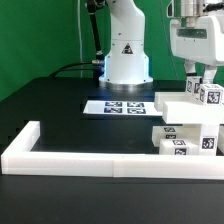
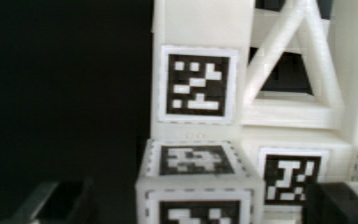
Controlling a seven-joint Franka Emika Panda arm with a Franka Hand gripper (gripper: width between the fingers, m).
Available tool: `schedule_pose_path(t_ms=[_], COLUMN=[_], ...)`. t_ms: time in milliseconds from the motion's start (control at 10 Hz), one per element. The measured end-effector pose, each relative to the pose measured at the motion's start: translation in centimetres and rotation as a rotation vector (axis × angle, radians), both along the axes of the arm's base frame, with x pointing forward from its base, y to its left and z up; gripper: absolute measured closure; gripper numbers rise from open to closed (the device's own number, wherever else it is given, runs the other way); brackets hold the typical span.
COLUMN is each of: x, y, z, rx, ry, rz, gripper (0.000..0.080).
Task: Assemble chair
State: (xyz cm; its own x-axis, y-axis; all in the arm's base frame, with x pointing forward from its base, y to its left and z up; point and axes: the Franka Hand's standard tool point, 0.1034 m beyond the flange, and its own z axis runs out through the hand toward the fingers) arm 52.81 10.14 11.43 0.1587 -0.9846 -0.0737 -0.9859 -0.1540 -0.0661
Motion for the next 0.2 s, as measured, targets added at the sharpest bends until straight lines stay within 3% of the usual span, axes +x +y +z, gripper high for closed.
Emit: schedule_pose_path(t_ms=[200], x=[0.17], y=[0.09], z=[0.63], rx=[0.006], ry=[-0.008], rz=[0.004], gripper=[0.0152])
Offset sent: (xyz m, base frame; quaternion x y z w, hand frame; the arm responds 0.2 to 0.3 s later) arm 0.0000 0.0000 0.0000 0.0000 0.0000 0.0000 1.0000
